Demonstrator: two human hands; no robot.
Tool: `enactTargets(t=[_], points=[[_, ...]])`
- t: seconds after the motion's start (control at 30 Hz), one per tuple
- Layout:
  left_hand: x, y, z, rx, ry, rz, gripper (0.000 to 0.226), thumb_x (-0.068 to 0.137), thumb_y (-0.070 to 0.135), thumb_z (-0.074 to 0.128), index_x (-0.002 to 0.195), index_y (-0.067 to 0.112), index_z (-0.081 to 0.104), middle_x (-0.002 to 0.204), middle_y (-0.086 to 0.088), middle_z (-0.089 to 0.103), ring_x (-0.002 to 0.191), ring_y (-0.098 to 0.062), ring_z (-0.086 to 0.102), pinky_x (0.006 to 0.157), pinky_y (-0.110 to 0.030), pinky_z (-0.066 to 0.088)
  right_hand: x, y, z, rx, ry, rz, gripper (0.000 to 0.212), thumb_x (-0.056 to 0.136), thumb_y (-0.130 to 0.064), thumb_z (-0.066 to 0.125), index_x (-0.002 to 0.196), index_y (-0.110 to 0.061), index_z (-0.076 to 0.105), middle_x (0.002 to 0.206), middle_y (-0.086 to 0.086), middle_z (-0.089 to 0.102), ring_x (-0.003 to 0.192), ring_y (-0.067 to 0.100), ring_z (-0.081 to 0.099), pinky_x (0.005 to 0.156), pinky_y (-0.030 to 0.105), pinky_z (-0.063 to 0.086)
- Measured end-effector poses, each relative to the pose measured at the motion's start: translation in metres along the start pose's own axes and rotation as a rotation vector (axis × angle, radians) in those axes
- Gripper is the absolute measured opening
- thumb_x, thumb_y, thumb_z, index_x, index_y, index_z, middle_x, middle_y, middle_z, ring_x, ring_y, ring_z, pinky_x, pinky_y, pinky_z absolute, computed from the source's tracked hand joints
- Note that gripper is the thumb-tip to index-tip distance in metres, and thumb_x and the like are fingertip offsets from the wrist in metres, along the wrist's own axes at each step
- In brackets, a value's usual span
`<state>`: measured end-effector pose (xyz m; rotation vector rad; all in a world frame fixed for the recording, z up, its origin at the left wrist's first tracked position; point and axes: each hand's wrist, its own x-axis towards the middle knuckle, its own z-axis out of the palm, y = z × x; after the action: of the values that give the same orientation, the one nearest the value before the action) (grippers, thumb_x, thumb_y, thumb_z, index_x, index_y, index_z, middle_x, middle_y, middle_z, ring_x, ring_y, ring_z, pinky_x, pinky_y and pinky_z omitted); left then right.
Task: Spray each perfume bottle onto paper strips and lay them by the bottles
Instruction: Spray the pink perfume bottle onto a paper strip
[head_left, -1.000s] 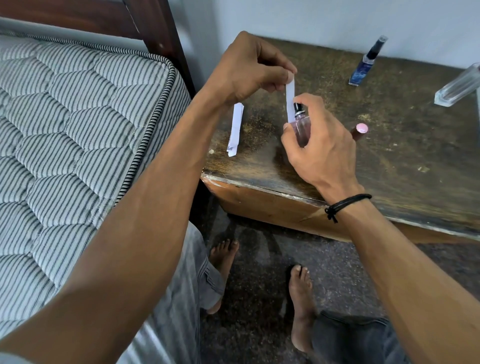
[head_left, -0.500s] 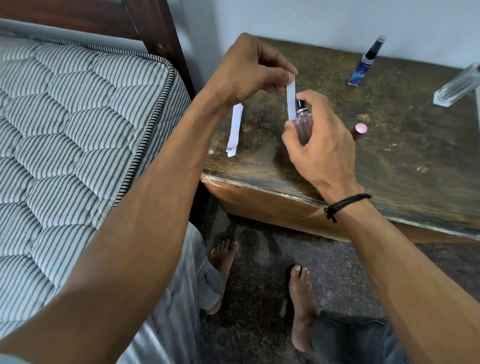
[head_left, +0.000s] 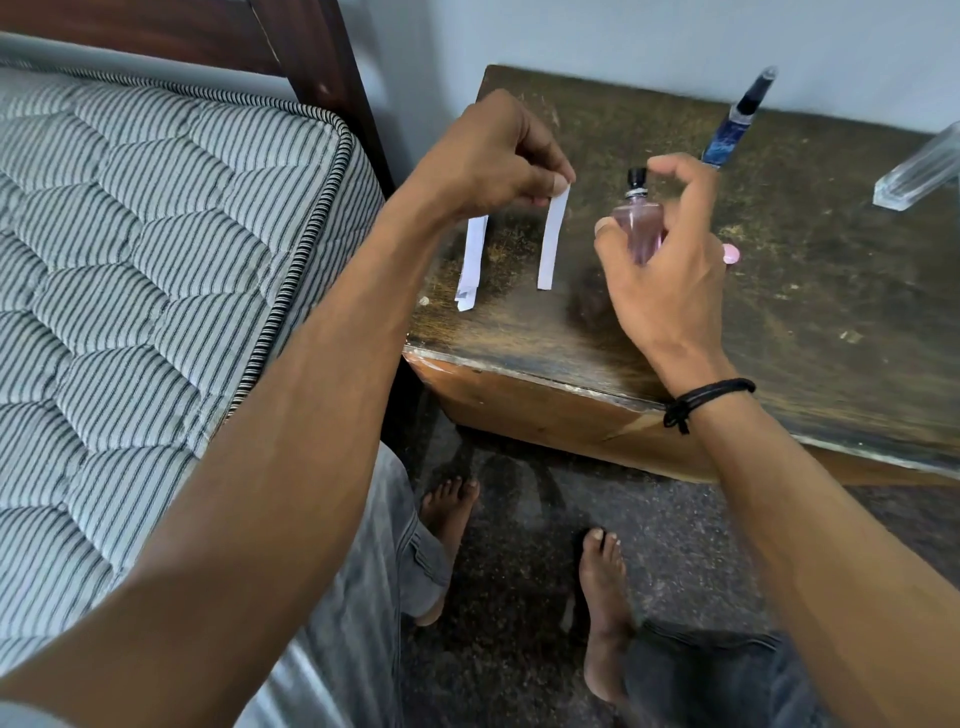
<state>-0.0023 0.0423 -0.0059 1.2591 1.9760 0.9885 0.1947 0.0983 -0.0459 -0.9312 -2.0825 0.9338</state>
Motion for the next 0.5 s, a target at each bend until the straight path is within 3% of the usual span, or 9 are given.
enactTargets(t=[0.17,0.23,0.3,0.33,0.43,0.5], points=[[0.0010,-0.0008,0.0010,0.051,-0.022,0.022,0.013,0.085,0.007,0.076,0.098,0.004,0.079,0.079,-0.007,0.075,0.067,-0.007,0.070,0.068,-0.018,0.057,0.0043,0.0016,-0.0014,0.106,0.035,0.087,0.042,0.093,-0.033,0.061,0.129,-0.024,0.042,0.086,0.009,0.072,0.071,0.020,0.069,0.073,0.041,0.059],[0.0016,-0.0013,0.0009,0.061,-0.026,0.022,0.013,0.085,0.007,0.077,0.097,0.005,0.079,0.078,-0.006,0.075,0.067,-0.006,0.070,0.068,-0.018,0.057,0.0047,0.0011,-0.0021,0.118,0.039,0.085,0.043,0.094,-0.029,0.062,0.132,-0.019,0.044,0.088,0.009,0.073,0.074,0.012,0.068,0.071,0.025,0.057],[0.0017,-0.0013,0.0008,0.072,-0.032,0.024,0.013,0.085,0.008,0.077,0.097,0.005,0.079,0.079,-0.007,0.075,0.067,-0.007,0.070,0.069,-0.020,0.058,0.0035,-0.0007,-0.0030,0.099,0.029,0.060,0.044,0.095,-0.025,0.064,0.134,-0.014,0.045,0.090,0.010,0.074,0.073,0.004,0.065,0.064,0.006,0.044],[0.0017,-0.0010,0.0009,0.076,-0.036,0.025,0.013,0.085,0.008,0.077,0.097,0.005,0.079,0.079,-0.008,0.075,0.067,-0.007,0.069,0.070,-0.021,0.059,0.0028,-0.0017,-0.0033,0.093,0.023,0.047,0.044,0.095,-0.025,0.064,0.134,-0.014,0.045,0.090,0.011,0.073,0.071,0.007,0.065,0.063,0.006,0.043],[0.0014,-0.0007,0.0012,0.083,-0.044,0.023,0.013,0.085,0.007,0.076,0.098,0.005,0.079,0.078,-0.007,0.074,0.067,-0.006,0.068,0.070,-0.020,0.059,0.0015,-0.0013,-0.0015,0.075,0.002,0.018,0.046,0.094,-0.030,0.063,0.134,-0.016,0.044,0.082,0.005,0.069,0.070,0.019,0.065,0.072,0.031,0.055],[0.0016,-0.0012,0.0015,0.089,-0.049,0.023,0.012,0.085,0.008,0.077,0.097,0.006,0.079,0.079,-0.008,0.074,0.067,-0.006,0.069,0.070,-0.019,0.058,0.0016,0.0001,-0.0006,0.066,-0.010,0.017,0.047,0.093,-0.032,0.062,0.134,-0.018,0.043,0.081,0.003,0.067,0.067,0.020,0.064,0.072,0.038,0.057]])
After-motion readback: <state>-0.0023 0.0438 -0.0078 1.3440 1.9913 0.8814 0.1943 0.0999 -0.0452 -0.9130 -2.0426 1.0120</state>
